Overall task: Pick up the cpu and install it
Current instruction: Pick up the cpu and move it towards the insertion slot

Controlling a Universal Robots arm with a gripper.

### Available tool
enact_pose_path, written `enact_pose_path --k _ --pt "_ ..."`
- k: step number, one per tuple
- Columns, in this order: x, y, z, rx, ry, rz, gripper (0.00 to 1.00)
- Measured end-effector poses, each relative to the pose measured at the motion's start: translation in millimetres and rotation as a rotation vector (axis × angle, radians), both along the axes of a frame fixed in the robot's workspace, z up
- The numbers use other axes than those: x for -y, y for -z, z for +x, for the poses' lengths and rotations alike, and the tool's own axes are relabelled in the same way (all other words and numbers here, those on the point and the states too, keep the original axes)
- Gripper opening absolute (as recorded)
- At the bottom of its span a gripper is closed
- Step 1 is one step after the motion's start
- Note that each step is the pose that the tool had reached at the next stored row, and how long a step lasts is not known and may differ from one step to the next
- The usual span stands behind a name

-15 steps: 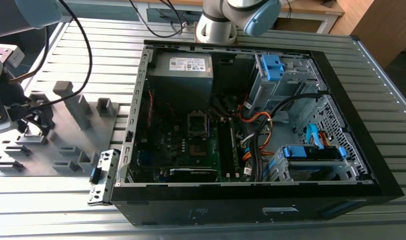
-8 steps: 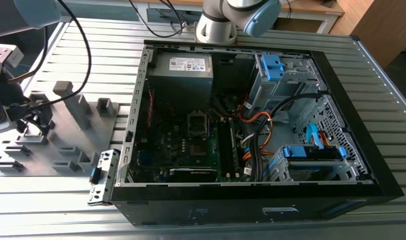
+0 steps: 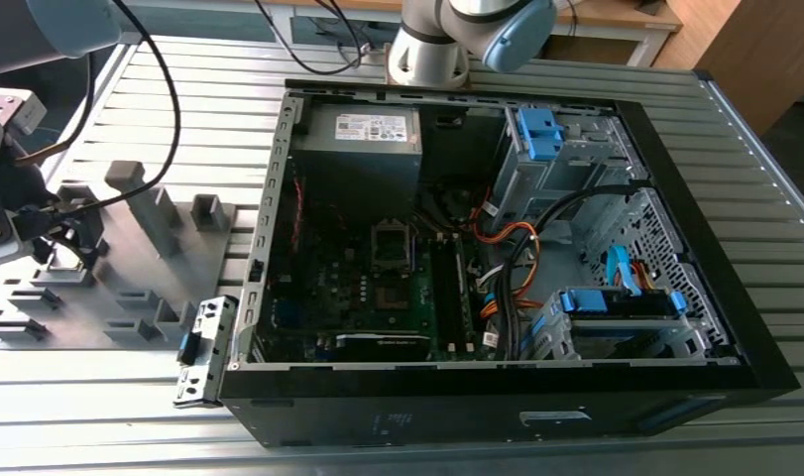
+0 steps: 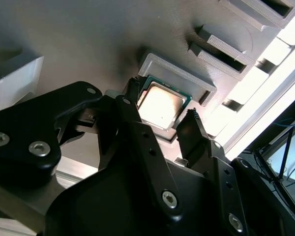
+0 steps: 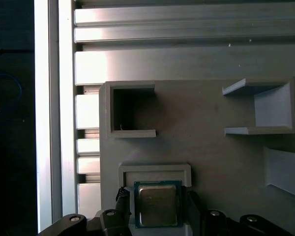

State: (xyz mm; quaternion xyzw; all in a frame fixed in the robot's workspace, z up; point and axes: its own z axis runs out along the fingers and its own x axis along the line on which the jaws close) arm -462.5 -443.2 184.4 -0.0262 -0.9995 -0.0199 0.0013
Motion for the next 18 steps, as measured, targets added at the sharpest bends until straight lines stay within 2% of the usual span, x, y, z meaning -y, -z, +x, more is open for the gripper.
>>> enact_pose_path --k 6,7,8,10,18 --pt "0.0 0.1 0.0 0.0000 0.000 0.0000 0.58" --pt "0.0 0.1 0.0 0.0000 0.000 0.0000 0.56" --pt "0.0 0.1 0.0 -0.0002 0.000 -0.0002 0.50" --pt "0.0 0.1 0.0 -0.0002 0.000 -0.0001 0.47" --pt "0.0 0.3 0.0 0.0000 0.000 0.0000 0.47"
